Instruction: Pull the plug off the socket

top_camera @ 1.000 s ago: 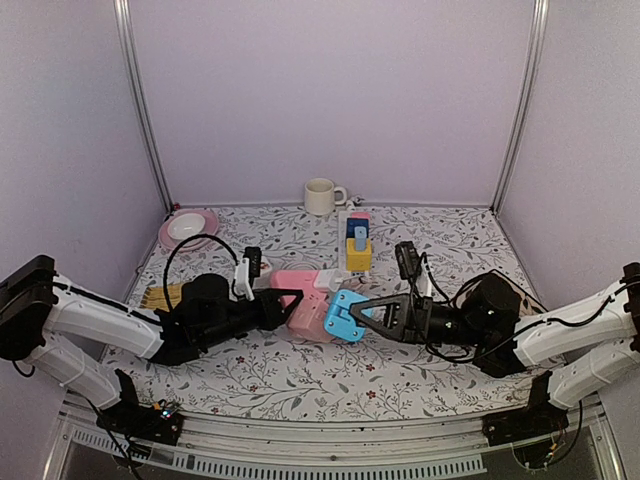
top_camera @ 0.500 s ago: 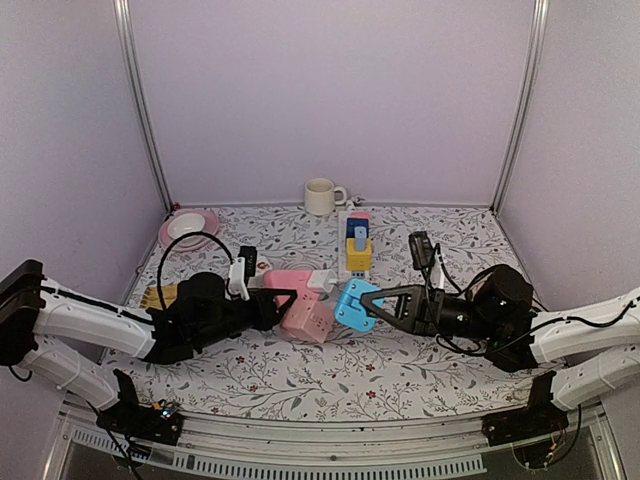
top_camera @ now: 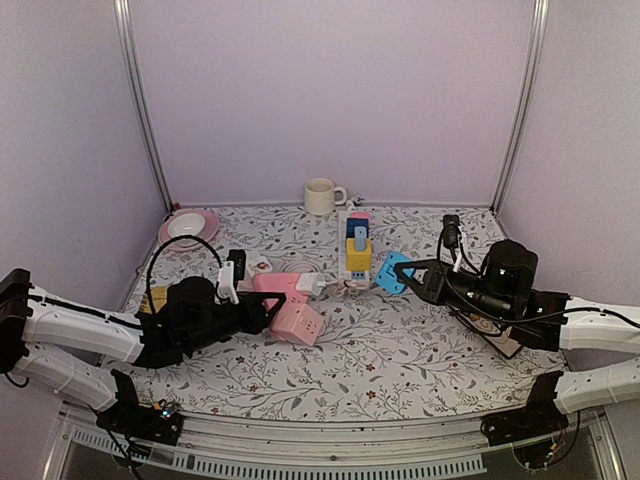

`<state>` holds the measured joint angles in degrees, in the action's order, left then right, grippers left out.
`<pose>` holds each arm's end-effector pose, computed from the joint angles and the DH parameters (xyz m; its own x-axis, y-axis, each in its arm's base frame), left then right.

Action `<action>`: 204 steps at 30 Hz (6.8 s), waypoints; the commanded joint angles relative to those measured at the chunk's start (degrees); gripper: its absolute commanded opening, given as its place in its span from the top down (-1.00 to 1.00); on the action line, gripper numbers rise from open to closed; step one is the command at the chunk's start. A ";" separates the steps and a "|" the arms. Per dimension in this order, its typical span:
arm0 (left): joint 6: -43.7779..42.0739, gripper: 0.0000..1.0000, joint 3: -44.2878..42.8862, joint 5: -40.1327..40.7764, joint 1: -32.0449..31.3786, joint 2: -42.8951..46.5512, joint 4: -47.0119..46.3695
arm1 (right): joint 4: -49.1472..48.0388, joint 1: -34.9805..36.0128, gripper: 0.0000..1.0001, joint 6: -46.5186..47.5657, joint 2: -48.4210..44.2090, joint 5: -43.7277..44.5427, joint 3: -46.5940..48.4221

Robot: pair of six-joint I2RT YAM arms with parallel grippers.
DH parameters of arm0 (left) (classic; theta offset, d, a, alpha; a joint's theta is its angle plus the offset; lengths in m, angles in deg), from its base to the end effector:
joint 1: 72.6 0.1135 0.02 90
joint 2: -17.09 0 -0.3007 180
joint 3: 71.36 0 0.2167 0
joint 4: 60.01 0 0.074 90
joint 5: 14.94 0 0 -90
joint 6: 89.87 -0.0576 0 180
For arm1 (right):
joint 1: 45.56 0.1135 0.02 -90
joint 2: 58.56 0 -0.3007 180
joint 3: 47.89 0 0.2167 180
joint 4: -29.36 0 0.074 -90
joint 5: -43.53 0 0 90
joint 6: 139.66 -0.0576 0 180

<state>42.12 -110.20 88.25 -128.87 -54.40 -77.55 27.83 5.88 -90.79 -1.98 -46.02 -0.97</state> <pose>0.1401 -0.1861 0.2478 -0.5675 -0.3231 -0.7574 0.4141 0.6830 -0.6017 0.1240 0.1548 0.3095 -0.5775 0.3307 -0.7464 -0.5273 0.5468 0.6503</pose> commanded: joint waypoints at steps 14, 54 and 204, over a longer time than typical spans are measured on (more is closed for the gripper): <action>0.28 1.00 0.67 -0.11 0.48 4.18 -1.30 | 14.45 -27.13 0.95 10.02 25.97 3.30 12.52; 1.77 1.00 4.29 -0.06 0.46 6.27 -2.28 | 15.83 -28.38 -0.31 12.85 25.30 -9.93 11.59; -7.13 1.00 -13.87 35.26 -16.03 -15.13 0.49 | -7.45 12.46 0.71 -14.98 27.38 1.07 5.27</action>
<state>36.70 -120.84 118.02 -144.63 -68.54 -78.97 16.09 18.28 -108.86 28.88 -47.40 5.39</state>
